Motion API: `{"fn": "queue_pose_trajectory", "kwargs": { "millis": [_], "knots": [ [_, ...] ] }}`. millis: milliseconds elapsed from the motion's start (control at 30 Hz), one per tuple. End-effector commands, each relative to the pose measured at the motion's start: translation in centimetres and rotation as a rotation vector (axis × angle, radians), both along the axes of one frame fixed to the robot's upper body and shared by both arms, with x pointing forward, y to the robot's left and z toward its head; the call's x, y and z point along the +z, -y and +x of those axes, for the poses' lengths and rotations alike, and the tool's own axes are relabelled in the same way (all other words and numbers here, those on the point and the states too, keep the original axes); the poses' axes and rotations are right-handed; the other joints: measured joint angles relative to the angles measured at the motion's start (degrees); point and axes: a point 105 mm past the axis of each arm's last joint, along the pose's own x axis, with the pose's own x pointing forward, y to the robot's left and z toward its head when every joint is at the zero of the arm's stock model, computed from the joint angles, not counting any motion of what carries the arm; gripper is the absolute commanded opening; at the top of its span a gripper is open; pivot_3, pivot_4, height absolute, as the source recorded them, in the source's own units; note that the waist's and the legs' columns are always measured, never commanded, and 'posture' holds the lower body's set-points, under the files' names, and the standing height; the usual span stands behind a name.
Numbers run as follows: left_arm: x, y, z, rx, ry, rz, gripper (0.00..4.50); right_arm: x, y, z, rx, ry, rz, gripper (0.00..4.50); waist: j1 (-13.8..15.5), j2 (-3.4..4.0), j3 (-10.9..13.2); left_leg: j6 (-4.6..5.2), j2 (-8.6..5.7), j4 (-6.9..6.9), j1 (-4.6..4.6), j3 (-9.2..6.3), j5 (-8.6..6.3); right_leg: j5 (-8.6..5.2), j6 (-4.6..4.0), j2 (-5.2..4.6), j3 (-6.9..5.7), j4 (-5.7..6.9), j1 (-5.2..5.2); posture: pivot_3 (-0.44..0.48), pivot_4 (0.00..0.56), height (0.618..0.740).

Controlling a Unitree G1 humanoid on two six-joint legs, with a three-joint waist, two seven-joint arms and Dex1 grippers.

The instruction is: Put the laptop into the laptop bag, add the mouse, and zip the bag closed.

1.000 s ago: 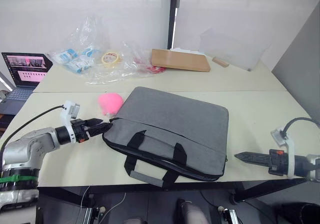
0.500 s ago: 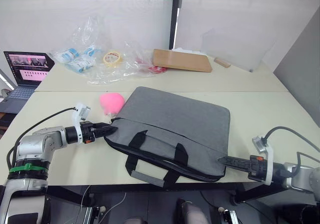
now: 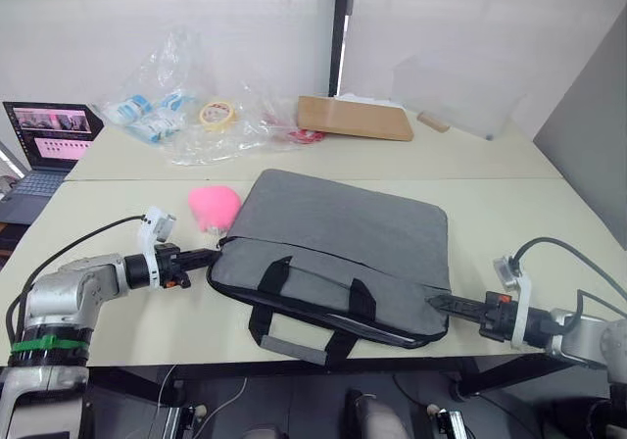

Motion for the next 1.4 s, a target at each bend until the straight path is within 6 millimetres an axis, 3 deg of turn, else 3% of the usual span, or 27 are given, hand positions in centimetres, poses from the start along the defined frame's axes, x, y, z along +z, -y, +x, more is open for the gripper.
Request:
{"fn": "queue_pose_trajectory", "kwargs": {
  "millis": [33, 233, 400, 567, 967, 1400],
  "knots": [
    [1.8, 2.2, -1.0, -0.057, 0.042, -0.058, 0.00, 3.1, 1.4, 1.7, -0.042, 0.140, -0.019, 0.03, 0.2, 0.00, 0.0, 0.01, 0.00, 0.00, -0.02, 0.00, -0.01, 0.00, 0.01, 0.01, -0.02, -0.04, 0.00, 0.000, 0.150, 0.740],
    [1.8, 3.7, -1.7, -0.052, 0.044, -0.078, 0.00, 3.7, 1.7, 3.1, -0.039, 0.160, -0.048, 0.03, 0.6, 0.00, 0.0, 0.00, -0.05, 0.00, -0.08, 0.26, 0.00, 0.00, 0.01, 0.01, -0.11, -0.11, 0.00, 0.000, 0.150, 0.740],
    [1.2, 2.9, -1.6, 0.001, 0.052, -0.047, 0.00, 2.9, 1.1, 2.5, 0.004, 0.131, -0.073, 0.03, 0.4, 0.00, 0.0, -0.03, -0.03, 0.00, -0.07, 0.30, 0.01, 0.00, 0.01, 0.02, -0.11, -0.10, 0.00, 0.000, 0.150, 0.740],
    [0.9, 3.0, -2.5, -0.018, 0.037, -0.039, 0.00, 3.0, 1.9, 3.4, -0.053, 0.153, -0.077, 0.03, 0.0, 0.00, 0.0, -0.07, -0.02, -0.01, -0.04, 0.31, 0.02, 0.00, 0.01, 0.03, -0.11, -0.08, 0.00, 0.000, 0.150, 0.740],
    [0.9, 2.6, -3.0, -0.015, 0.028, -0.017, 0.00, 2.7, 1.5, 3.7, -0.048, 0.152, -0.077, 0.03, -0.1, 0.00, 0.0, -0.13, -0.02, -0.03, 0.00, 0.34, 0.05, 0.00, 0.01, 0.04, -0.12, -0.07, 0.00, 0.000, 0.150, 0.740],
    [1.2, 1.5, -2.4, 0.035, 0.055, 0.010, 0.00, 3.1, 1.0, 4.8, -0.056, 0.173, -0.076, 0.03, -0.2, 0.01, 0.0, -0.21, -0.01, -0.01, 0.02, 0.37, 0.09, 0.00, 0.00, 0.05, -0.11, 0.00, 0.01, 0.000, 0.150, 0.740]
  ]
}}
